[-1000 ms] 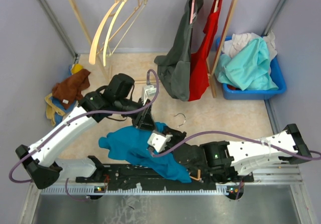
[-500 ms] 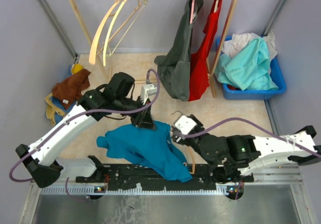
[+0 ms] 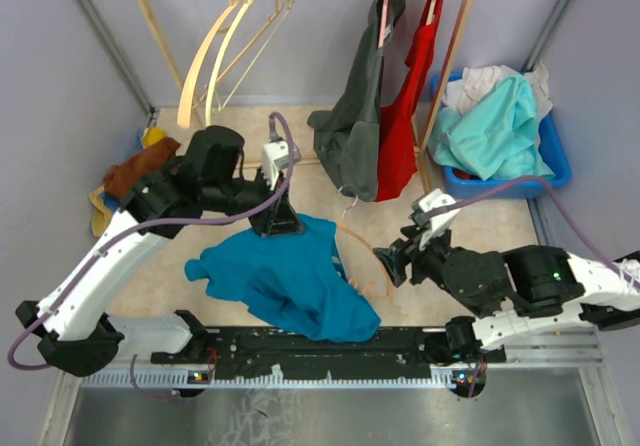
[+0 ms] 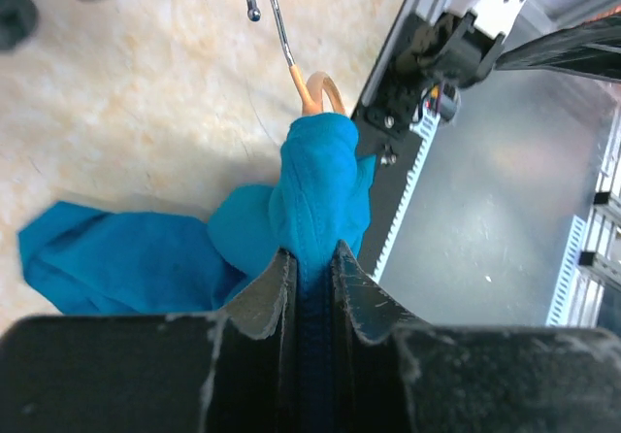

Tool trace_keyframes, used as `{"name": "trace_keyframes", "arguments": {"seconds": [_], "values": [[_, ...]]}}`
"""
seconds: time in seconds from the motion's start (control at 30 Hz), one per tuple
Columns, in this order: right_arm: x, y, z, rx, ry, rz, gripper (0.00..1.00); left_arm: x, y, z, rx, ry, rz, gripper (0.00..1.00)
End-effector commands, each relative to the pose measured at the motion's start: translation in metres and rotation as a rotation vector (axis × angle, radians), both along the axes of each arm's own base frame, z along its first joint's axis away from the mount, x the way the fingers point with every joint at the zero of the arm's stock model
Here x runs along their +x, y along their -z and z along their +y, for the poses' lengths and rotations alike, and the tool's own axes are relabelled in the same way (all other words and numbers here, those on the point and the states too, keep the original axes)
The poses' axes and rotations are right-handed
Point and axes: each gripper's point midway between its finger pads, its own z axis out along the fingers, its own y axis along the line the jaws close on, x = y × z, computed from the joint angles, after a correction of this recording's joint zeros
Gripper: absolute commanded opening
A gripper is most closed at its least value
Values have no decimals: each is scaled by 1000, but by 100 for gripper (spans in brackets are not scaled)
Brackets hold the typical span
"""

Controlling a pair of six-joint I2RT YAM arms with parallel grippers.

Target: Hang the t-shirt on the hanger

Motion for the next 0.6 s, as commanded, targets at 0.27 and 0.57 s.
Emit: {"name": "trace_keyframes", "arguments": {"seconds": [0.27,0.57], "values": [[-3,7,-76,378,213,392,74,-23,-117,11,-266,83,-286,0],[0,13,-88,555,128,461,71,-51,-135,9,-352,232,-281,0]]}}
